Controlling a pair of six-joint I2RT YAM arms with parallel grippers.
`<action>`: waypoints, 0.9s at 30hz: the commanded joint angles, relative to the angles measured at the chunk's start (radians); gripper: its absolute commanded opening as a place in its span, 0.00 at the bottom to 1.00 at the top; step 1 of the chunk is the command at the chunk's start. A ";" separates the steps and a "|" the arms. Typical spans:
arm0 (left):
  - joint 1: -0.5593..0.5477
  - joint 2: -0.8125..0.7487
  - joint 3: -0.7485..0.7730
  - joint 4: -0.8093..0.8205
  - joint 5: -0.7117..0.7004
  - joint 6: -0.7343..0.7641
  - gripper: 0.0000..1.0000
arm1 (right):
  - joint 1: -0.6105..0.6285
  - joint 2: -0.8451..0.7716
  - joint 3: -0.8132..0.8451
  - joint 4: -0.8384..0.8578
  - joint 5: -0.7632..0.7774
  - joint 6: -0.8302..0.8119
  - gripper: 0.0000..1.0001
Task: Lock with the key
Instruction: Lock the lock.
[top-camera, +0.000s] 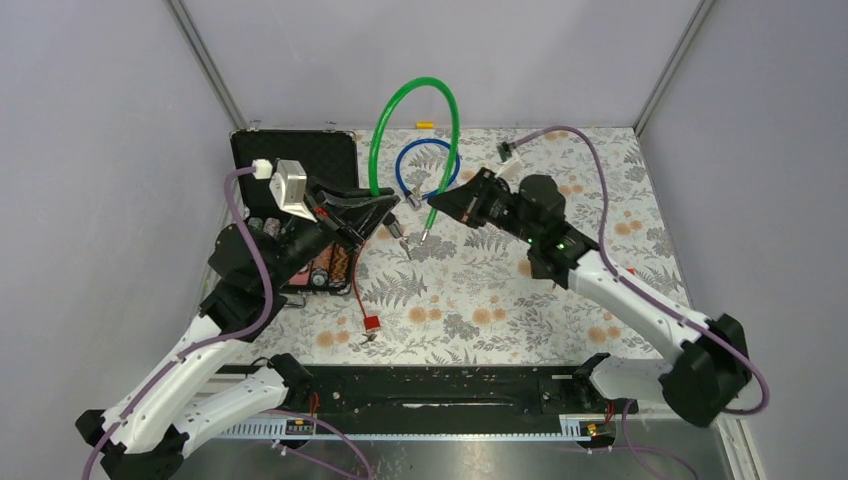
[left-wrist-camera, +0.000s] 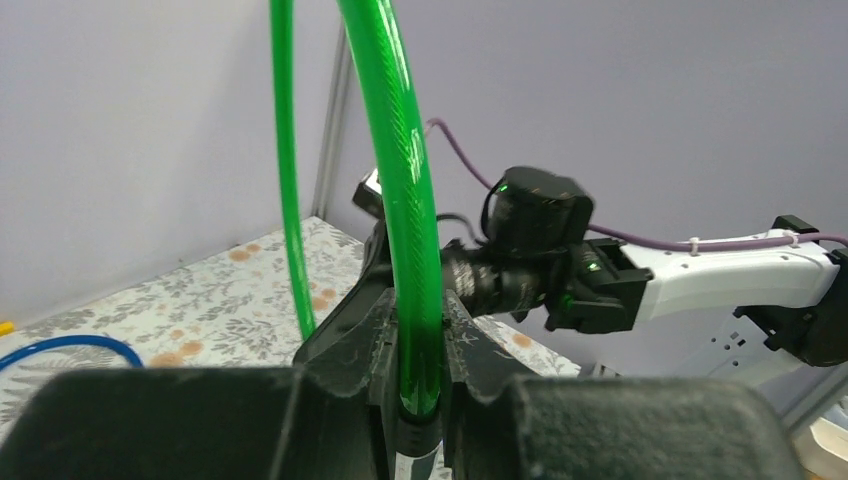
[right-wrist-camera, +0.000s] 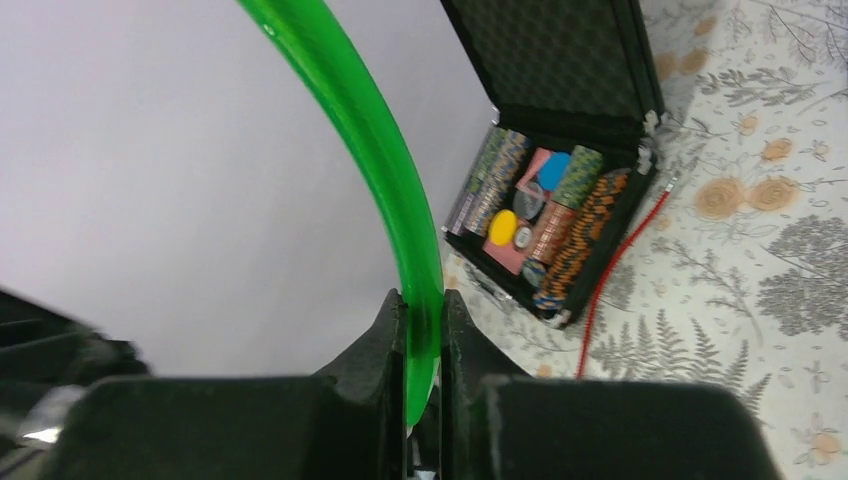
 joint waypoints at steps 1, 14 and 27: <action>0.003 0.011 -0.052 0.224 0.068 -0.057 0.00 | -0.002 -0.190 -0.034 0.138 0.079 0.137 0.00; 0.005 0.274 -0.006 0.540 0.286 -0.352 0.00 | 0.002 -0.453 -0.085 0.244 0.125 -0.203 0.00; 0.006 0.477 0.050 0.793 0.431 -0.479 0.00 | 0.001 -0.633 -0.133 0.267 0.289 -0.403 0.00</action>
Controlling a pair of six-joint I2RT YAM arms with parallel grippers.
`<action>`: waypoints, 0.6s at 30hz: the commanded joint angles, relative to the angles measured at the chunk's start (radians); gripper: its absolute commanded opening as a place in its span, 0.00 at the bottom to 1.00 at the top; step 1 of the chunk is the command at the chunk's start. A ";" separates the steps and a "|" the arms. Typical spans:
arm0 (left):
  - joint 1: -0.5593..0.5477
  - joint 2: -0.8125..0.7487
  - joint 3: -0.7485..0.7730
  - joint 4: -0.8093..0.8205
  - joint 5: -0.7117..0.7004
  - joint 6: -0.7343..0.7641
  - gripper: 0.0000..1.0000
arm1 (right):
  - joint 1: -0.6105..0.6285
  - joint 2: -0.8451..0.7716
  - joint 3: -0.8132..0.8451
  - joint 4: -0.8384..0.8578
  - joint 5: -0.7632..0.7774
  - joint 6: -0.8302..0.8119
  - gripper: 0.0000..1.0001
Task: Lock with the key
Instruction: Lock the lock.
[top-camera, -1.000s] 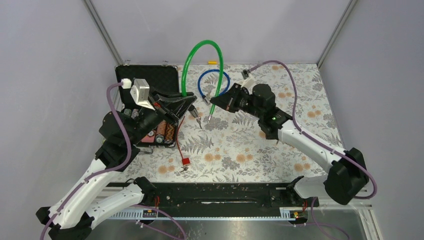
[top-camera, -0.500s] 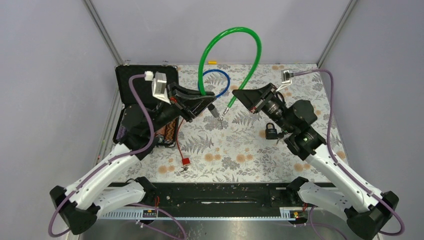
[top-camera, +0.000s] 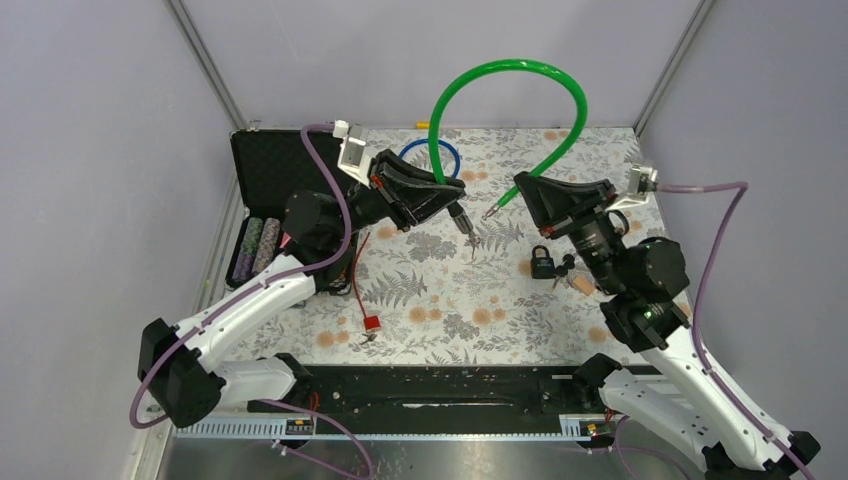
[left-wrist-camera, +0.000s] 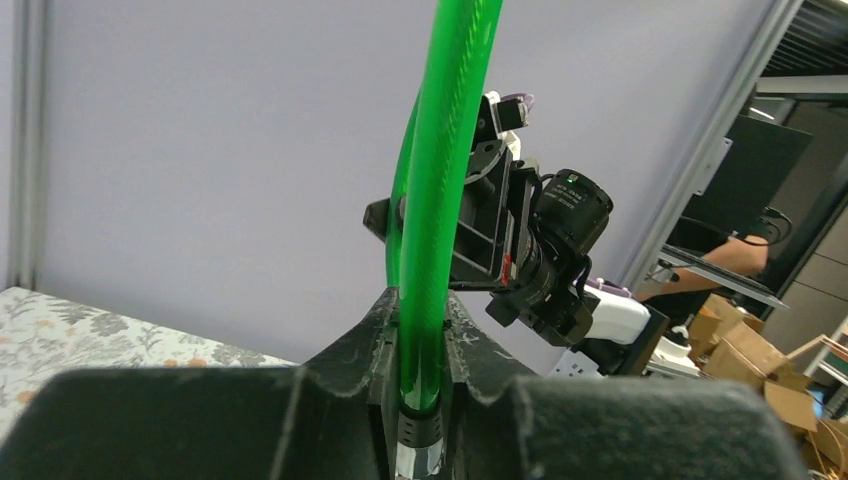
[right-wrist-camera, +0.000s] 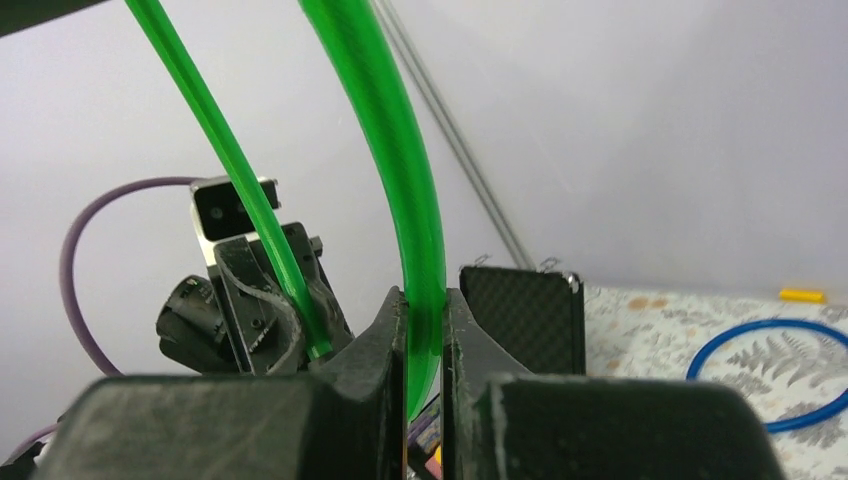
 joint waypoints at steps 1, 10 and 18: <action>0.006 0.045 0.047 0.099 0.069 -0.068 0.00 | 0.008 -0.054 -0.007 0.162 0.011 -0.079 0.00; 0.006 0.103 0.063 0.249 0.137 -0.143 0.00 | 0.008 0.000 0.014 0.224 -0.086 -0.045 0.00; 0.005 0.105 0.062 0.243 0.086 -0.158 0.00 | 0.009 0.024 0.008 0.300 -0.123 -0.009 0.00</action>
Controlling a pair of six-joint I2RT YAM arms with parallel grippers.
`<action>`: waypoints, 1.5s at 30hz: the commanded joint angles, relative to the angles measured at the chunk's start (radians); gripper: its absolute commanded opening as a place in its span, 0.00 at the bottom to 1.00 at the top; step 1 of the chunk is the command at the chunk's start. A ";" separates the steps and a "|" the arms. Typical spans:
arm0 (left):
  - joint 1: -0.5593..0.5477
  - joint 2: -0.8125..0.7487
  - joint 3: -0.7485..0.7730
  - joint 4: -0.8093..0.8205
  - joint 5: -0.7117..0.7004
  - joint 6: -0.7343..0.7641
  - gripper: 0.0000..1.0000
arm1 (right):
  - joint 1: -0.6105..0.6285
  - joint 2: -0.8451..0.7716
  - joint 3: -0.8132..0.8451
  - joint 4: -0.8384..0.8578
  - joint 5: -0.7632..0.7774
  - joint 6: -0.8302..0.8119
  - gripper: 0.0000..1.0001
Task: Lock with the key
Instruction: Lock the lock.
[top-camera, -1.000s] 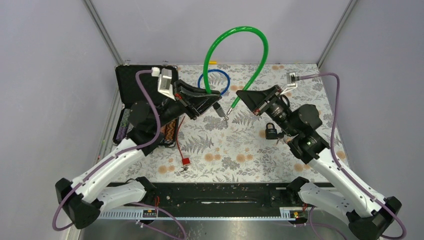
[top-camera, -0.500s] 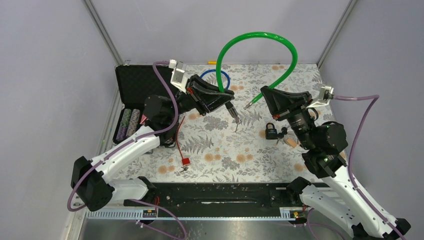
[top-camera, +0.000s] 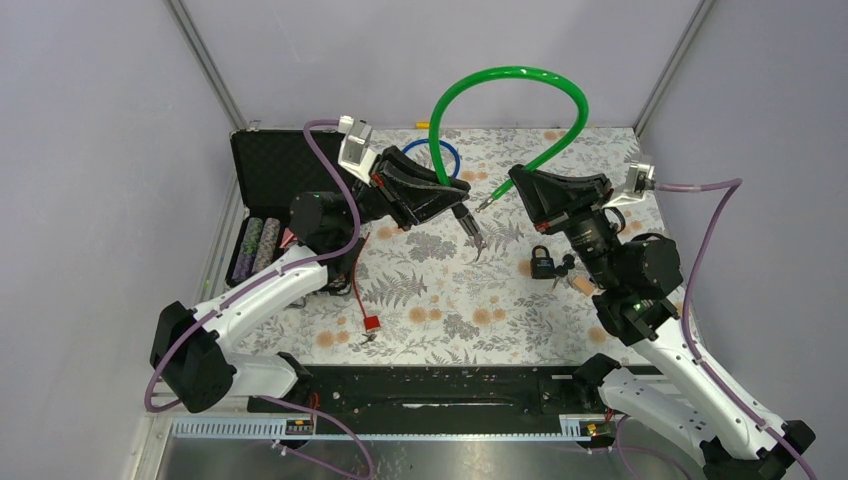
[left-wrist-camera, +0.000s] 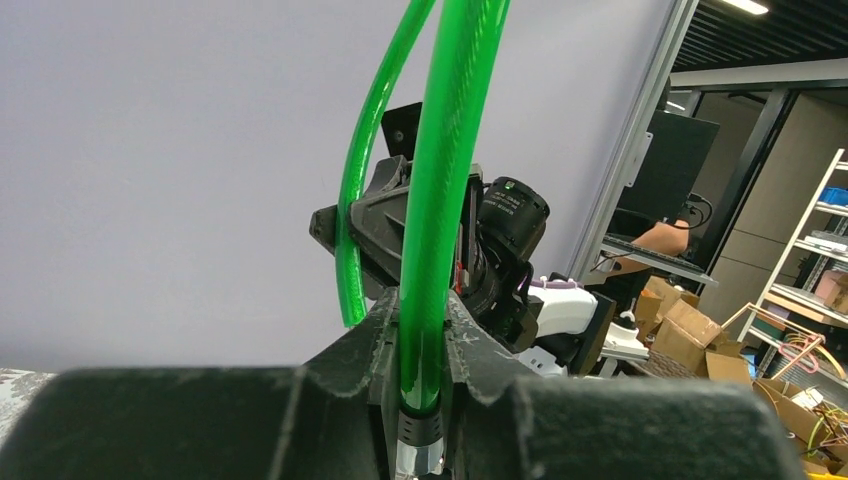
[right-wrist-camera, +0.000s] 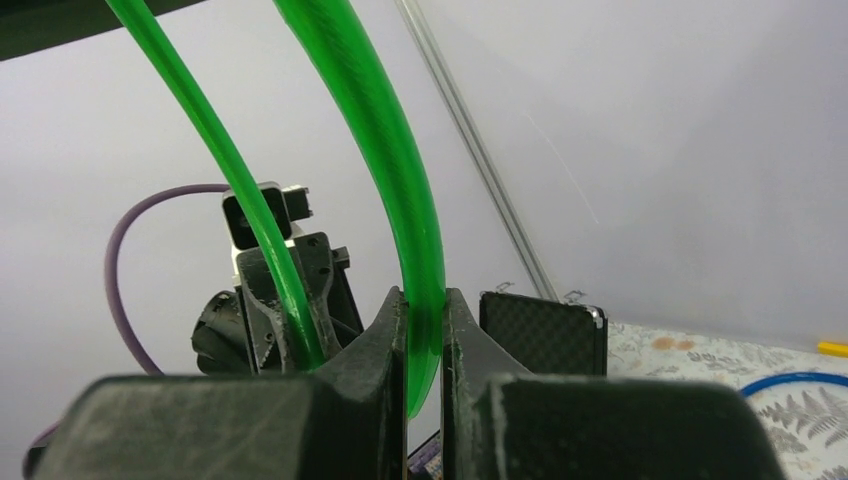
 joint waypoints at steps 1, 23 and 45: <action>0.003 0.006 0.036 0.002 -0.023 -0.030 0.00 | 0.008 -0.013 0.021 0.169 -0.102 0.015 0.00; -0.015 0.065 0.069 0.040 -0.094 -0.084 0.00 | 0.010 0.016 0.007 0.256 -0.170 0.018 0.00; -0.078 0.023 0.010 0.049 -0.356 -0.214 0.00 | 0.013 0.036 -0.055 0.344 -0.274 -0.143 0.00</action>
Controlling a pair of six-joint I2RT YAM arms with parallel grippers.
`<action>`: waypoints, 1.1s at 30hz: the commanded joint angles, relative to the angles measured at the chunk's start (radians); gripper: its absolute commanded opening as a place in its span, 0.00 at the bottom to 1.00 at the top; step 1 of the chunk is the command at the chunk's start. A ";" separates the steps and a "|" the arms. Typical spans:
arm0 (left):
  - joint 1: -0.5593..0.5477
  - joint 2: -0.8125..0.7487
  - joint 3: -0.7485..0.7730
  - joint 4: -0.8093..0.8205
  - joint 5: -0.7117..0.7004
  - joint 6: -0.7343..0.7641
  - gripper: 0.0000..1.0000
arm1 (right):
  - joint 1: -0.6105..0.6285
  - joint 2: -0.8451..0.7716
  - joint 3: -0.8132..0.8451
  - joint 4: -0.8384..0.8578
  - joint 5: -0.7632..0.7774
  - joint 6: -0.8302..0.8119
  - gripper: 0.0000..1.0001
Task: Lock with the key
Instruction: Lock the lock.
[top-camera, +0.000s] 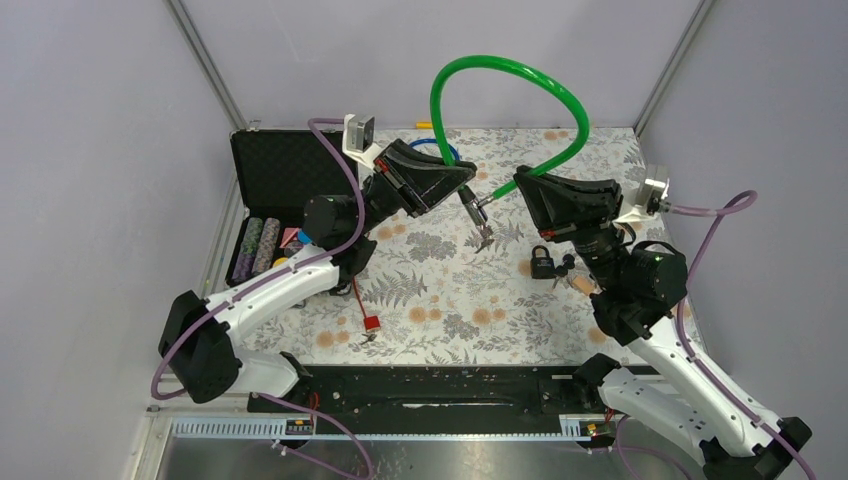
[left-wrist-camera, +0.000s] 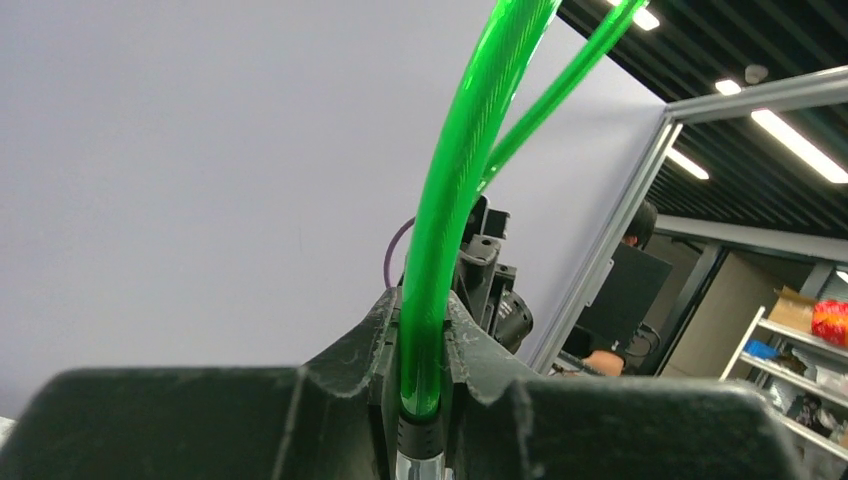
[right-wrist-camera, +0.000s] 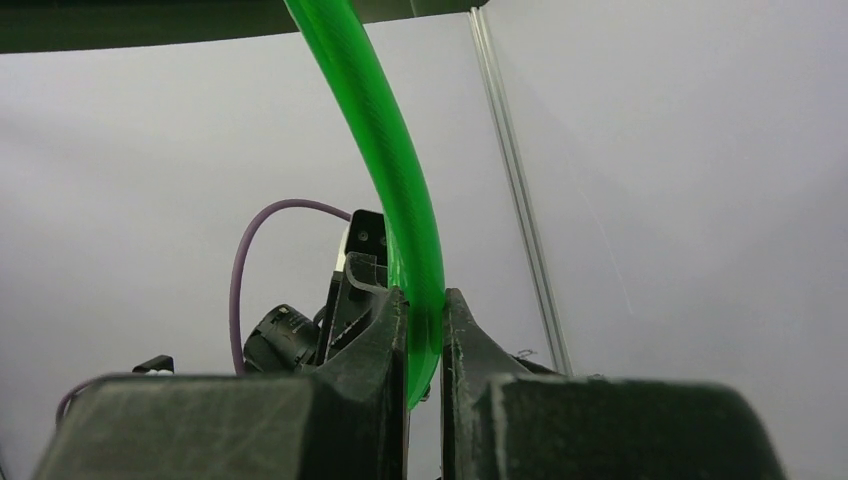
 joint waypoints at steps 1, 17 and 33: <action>-0.026 -0.041 -0.018 -0.036 -0.142 -0.032 0.00 | 0.017 0.031 -0.022 0.115 -0.165 -0.090 0.00; -0.048 -0.011 -0.041 -0.003 -0.263 -0.305 0.00 | 0.025 0.065 -0.079 0.109 -0.215 -0.308 0.00; -0.065 -0.096 -0.001 -0.460 -0.355 -0.327 0.00 | 0.035 0.086 0.045 -0.233 -0.316 -0.532 0.00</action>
